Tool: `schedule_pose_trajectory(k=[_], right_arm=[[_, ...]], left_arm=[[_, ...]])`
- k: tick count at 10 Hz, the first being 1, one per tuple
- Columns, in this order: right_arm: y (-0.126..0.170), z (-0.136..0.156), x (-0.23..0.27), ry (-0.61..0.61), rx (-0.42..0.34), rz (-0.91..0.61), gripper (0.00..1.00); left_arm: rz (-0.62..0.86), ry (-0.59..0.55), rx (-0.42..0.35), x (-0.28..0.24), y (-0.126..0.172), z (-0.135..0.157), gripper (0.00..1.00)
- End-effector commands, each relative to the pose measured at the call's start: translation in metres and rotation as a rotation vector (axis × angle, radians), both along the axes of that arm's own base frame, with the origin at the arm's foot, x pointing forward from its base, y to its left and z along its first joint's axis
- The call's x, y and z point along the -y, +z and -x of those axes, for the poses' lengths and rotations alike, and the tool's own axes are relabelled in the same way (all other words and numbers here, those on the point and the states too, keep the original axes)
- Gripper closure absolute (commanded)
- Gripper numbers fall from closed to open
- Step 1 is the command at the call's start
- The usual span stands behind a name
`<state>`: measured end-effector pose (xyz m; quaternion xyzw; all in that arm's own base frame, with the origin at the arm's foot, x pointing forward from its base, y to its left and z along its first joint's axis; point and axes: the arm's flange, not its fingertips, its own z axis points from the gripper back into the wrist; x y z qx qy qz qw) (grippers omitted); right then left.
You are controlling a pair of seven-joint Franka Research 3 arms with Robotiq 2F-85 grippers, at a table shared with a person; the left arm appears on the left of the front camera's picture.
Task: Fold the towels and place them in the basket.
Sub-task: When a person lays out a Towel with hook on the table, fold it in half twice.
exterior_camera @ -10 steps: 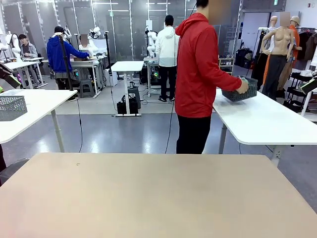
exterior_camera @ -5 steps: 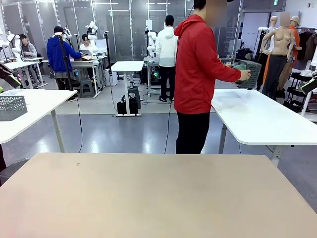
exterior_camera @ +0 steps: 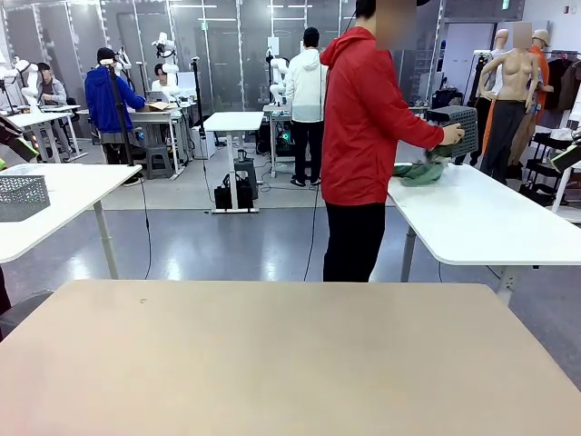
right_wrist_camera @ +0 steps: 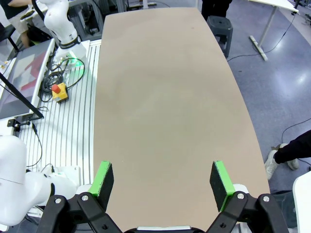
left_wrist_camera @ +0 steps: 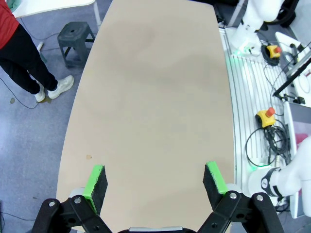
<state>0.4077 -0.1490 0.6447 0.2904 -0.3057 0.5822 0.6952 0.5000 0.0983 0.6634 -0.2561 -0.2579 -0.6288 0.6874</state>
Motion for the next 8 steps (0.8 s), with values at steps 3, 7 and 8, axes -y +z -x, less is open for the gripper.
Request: schedule_pose_trajectory(k=[3,7,8], right_arm=[[0.0,0.0002,0.0,0.005,0.001,-0.004,0.0],[0.0,0.0002,0.0,0.005,0.001,-0.004,0.0],[0.0,0.0002,0.0,0.005,0.001,-0.004,0.0]], left_arm=[[0.0,-0.001,0.005,0.0002,0.0002,-0.0004,0.0],[0.0,-0.001,0.005,0.0002,0.0002,-0.0004,0.0],[0.0,-0.001,0.005,0.0002,0.0002,-0.0004,0.0]])
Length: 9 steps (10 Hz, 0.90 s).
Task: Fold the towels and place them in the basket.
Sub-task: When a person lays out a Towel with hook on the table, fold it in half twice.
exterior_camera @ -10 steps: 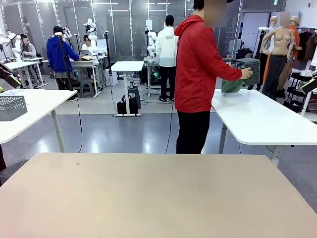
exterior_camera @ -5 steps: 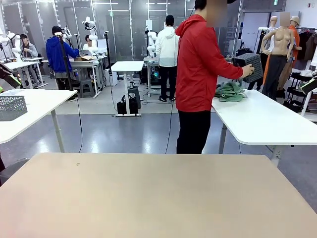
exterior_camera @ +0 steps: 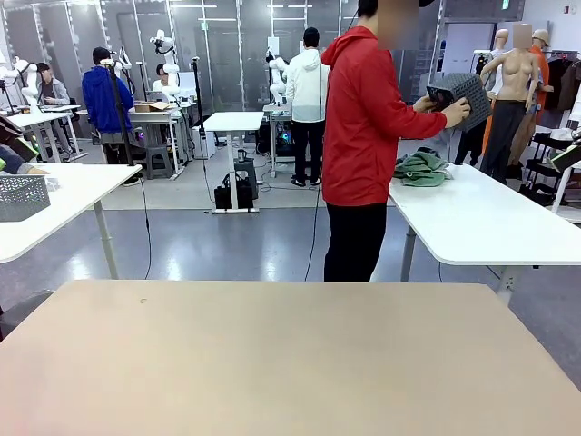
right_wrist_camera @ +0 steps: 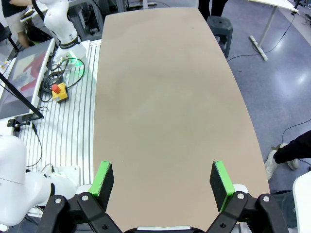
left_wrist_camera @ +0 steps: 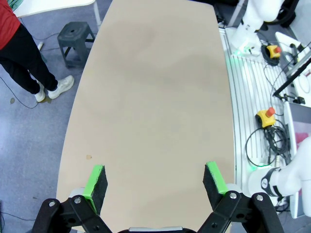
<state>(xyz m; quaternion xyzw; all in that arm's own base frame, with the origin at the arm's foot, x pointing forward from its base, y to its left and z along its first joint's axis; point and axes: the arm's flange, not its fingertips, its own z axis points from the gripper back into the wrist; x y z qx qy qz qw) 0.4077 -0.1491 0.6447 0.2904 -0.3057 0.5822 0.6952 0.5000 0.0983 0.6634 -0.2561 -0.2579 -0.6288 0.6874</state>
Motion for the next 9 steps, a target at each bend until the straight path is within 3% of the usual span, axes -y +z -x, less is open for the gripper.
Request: schedule_pose_trajectory(k=[1,9], right_arm=[[0.0,0.0002,0.0,0.005,0.001,-0.004,0.0],[0.0,0.0002,0.0,0.005,0.001,-0.004,0.0]], left_arm=[[0.0,-0.001,0.005,0.0002,0.0002,-0.0004,0.0],[0.0,-0.001,0.005,0.0002,0.0002,-0.0004,0.0]])
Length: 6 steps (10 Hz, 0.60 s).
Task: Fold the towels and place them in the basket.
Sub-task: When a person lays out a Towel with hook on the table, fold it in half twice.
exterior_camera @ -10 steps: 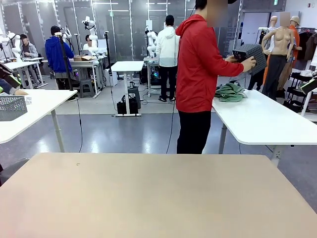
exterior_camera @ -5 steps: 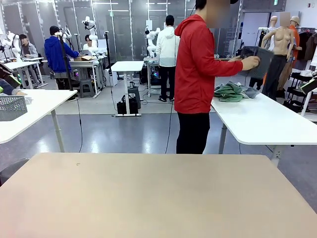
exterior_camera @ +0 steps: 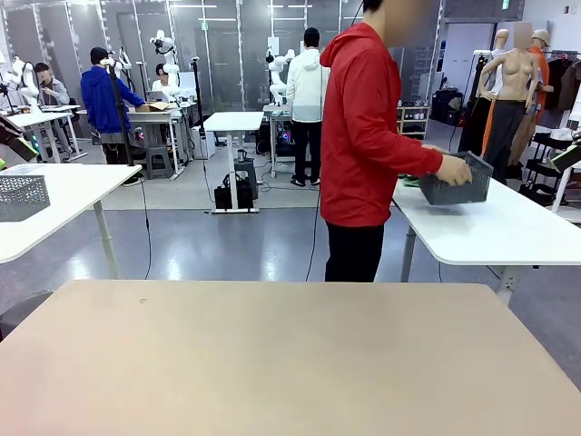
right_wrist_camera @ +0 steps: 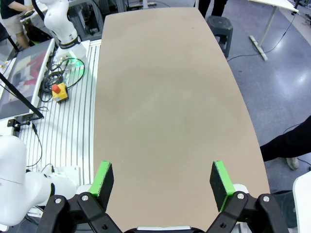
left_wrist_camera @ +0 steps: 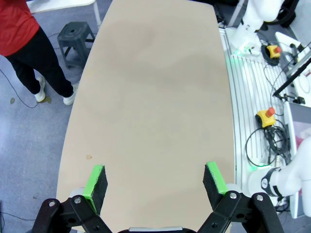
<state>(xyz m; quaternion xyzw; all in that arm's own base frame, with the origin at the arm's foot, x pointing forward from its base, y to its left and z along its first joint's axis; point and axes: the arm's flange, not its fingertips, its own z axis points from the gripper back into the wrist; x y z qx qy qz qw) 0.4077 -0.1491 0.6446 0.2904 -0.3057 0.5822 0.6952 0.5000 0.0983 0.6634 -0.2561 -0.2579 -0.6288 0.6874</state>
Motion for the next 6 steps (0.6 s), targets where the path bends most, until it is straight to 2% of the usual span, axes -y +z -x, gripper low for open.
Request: schedule_pose_trajectory(k=[1,6], right_arm=[[0.0,0.0002,0.0,0.005,0.002,-0.004,0.0],[0.0,0.0002,0.0,0.005,0.002,-0.004,0.0]], left_arm=[[0.0,-0.001,0.005,0.0002,0.0002,-0.0004,0.0],[0.0,-0.001,0.005,0.0002,0.0002,-0.0004,0.0]])
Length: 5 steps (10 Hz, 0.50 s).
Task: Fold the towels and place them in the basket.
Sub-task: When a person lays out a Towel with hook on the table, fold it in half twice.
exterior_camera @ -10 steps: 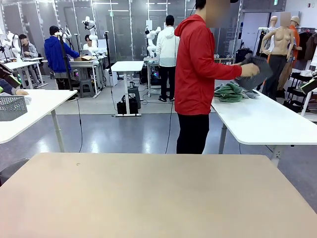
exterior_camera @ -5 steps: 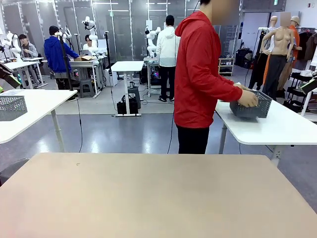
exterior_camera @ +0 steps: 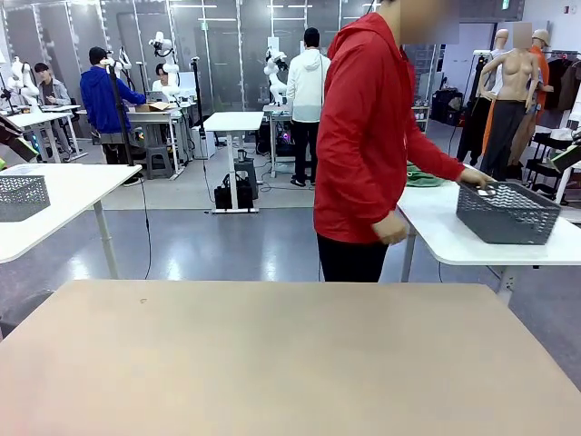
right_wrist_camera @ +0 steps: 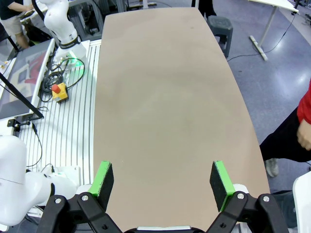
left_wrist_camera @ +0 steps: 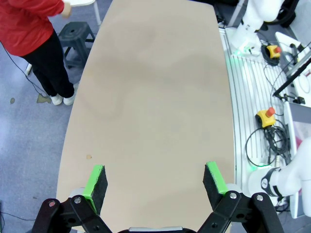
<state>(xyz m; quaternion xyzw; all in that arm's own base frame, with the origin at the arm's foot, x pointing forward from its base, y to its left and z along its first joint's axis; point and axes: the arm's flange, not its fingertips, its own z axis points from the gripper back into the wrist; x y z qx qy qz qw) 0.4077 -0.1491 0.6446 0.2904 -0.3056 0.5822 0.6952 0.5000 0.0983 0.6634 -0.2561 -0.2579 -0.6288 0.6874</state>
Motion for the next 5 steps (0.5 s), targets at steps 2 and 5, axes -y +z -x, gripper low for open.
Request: schedule_pose_trajectory(k=[2,5], right_arm=[[0.0,0.0002,0.0,0.005,0.002,-0.004,0.0],[0.0,0.0002,0.0,0.005,0.002,-0.004,0.0]], left_arm=[[0.0,-0.001,0.005,0.0002,0.0002,-0.0004,0.0],[0.0,-0.001,0.005,0.0002,0.0002,-0.0004,0.0]])
